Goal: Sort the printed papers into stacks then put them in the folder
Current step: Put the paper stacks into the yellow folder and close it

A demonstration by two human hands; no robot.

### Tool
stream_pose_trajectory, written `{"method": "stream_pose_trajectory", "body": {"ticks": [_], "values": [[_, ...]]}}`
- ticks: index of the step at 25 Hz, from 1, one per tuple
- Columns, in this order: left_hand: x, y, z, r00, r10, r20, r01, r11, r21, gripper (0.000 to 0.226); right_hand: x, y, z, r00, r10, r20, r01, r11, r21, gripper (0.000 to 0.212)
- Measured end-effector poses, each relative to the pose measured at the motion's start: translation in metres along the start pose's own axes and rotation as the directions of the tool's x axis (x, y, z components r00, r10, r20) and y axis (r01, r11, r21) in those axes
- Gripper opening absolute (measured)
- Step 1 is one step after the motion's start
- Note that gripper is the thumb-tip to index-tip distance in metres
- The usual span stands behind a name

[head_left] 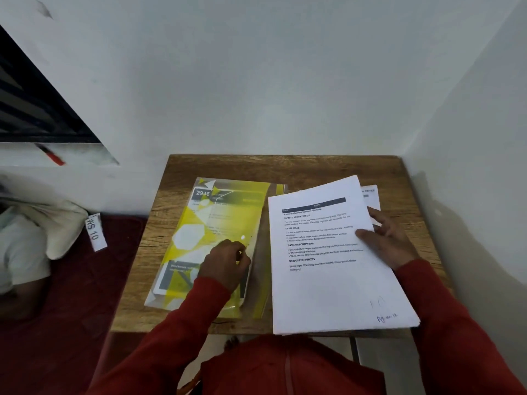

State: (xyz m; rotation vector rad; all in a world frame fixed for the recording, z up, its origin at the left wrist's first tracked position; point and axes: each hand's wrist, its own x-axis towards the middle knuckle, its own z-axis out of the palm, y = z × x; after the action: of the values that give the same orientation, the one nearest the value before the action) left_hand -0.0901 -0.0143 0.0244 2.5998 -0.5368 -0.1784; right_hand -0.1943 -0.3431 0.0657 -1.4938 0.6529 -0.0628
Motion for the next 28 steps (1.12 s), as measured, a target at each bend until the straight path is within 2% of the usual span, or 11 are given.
{"method": "stream_pose_trajectory", "body": {"ticks": [2,5,12,17,21,25,27,28], "values": [[-0.002,0.0,-0.001,1.0,0.009,-0.006,-0.009,1.0,0.018,0.015,0.011,-0.005,0.015,0.997,0.033,0.068,-0.027,0.996,-0.085,0.045],[-0.006,0.0,-0.003,0.999,0.005,-0.041,-0.005,1.0,0.016,0.018,0.024,-0.004,0.034,0.993,0.071,0.099,-0.048,0.976,-0.21,0.044],[-0.006,-0.006,-0.018,0.988,-0.065,-0.138,0.071,0.997,0.039,0.022,0.032,-0.006,0.035,0.99,0.084,0.115,-0.048,0.958,-0.283,0.042],[-0.01,-0.006,-0.022,0.989,-0.041,-0.142,0.055,0.994,0.098,0.023,0.037,-0.009,0.042,0.986,0.098,0.136,-0.064,0.97,-0.235,0.041],[-0.013,-0.012,-0.018,0.989,0.102,-0.107,-0.069,0.959,0.277,0.034,0.044,-0.012,0.057,0.98,0.132,0.147,-0.105,0.978,-0.181,0.037],[-0.02,-0.012,-0.016,0.984,0.16,-0.083,-0.122,0.929,0.349,0.033,0.053,-0.002,0.089,0.997,0.075,0.007,-0.075,0.997,-0.003,0.032],[-0.022,-0.013,-0.015,0.99,0.125,-0.062,-0.099,0.941,0.322,0.022,0.054,0.009,0.108,0.998,0.029,-0.051,-0.029,1.0,0.003,0.032],[-0.024,-0.013,-0.014,0.996,0.085,-0.028,-0.072,0.947,0.314,0.025,0.052,0.015,0.117,0.996,0.01,-0.085,-0.01,1.0,-0.002,0.034]]}}
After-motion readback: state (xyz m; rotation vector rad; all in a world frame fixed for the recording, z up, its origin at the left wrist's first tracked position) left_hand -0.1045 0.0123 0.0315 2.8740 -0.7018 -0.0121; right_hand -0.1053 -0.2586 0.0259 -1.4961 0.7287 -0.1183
